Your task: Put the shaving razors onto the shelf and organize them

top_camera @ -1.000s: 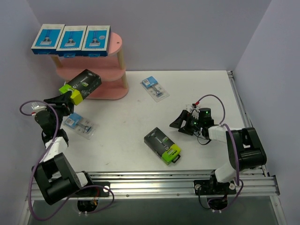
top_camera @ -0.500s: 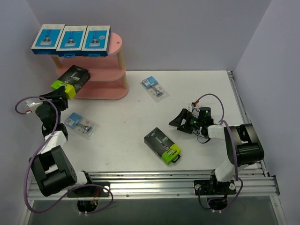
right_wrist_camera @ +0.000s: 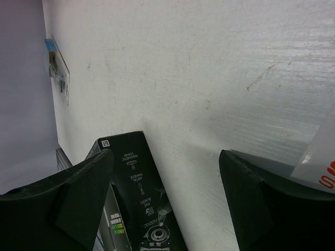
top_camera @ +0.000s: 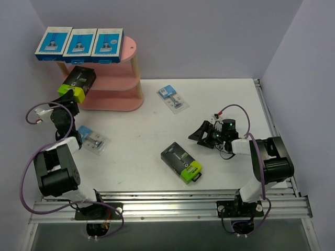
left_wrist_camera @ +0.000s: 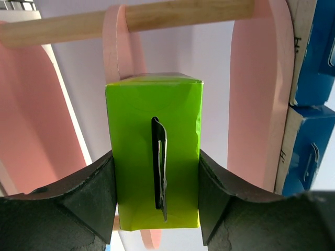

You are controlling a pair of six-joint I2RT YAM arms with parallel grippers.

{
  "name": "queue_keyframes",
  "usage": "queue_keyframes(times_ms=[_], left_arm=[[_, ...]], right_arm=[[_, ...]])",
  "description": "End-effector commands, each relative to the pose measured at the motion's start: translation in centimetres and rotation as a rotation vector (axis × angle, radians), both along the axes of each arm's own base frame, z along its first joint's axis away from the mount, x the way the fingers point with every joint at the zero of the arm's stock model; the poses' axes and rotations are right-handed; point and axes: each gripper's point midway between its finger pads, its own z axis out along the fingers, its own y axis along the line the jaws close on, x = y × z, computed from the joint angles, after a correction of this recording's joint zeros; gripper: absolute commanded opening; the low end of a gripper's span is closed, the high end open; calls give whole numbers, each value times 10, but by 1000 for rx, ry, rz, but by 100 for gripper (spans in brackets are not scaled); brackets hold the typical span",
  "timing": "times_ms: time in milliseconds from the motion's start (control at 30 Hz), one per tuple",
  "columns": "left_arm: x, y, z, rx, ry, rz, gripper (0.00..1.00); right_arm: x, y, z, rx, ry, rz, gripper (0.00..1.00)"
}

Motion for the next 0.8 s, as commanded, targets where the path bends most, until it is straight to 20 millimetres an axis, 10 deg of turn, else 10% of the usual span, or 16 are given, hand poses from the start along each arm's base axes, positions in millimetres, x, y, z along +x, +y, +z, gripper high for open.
queue_keyframes(times_ms=[0, 767], left_arm=[[6, 12, 49, 48, -168, 86, 2], [60, 27, 35, 4, -231, 109, 2]], right_arm=[[-4, -6, -20, -33, 60, -11, 78], [-5, -6, -30, -33, 91, -7, 77]])
